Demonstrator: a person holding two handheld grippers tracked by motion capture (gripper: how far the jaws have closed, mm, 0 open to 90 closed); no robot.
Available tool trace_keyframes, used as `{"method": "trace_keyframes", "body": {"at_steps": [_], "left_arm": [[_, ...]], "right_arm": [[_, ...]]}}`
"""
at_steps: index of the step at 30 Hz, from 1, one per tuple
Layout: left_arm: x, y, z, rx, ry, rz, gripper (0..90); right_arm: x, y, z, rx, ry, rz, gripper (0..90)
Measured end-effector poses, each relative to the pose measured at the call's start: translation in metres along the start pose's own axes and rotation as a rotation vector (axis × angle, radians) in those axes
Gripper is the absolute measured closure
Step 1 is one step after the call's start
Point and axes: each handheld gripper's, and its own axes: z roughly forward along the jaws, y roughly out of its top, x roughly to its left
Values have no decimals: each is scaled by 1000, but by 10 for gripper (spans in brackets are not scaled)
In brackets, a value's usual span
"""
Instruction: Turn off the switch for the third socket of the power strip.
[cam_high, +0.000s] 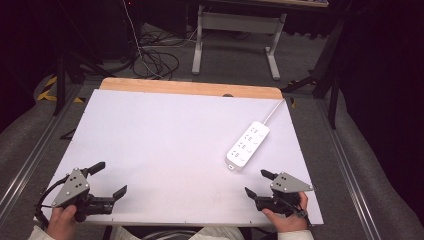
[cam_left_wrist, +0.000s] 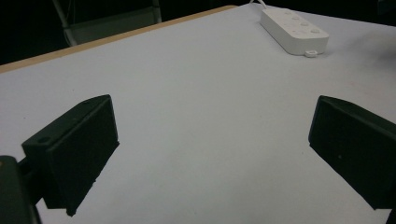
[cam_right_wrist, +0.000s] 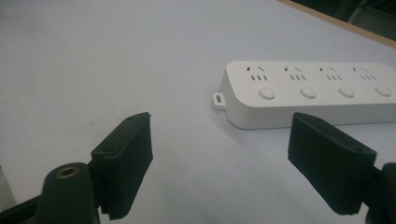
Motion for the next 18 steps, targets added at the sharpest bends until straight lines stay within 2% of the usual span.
{"method": "trace_keyframes", "body": {"at_steps": [2, 18], "left_arm": [[0, 0, 0, -1, 2, -9, 18], [0, 0, 0, 4, 19, 1, 18]], "right_arm": [[0, 0, 0, 2, 0, -4, 224], [0, 1, 0, 1, 5, -8, 224]]}}
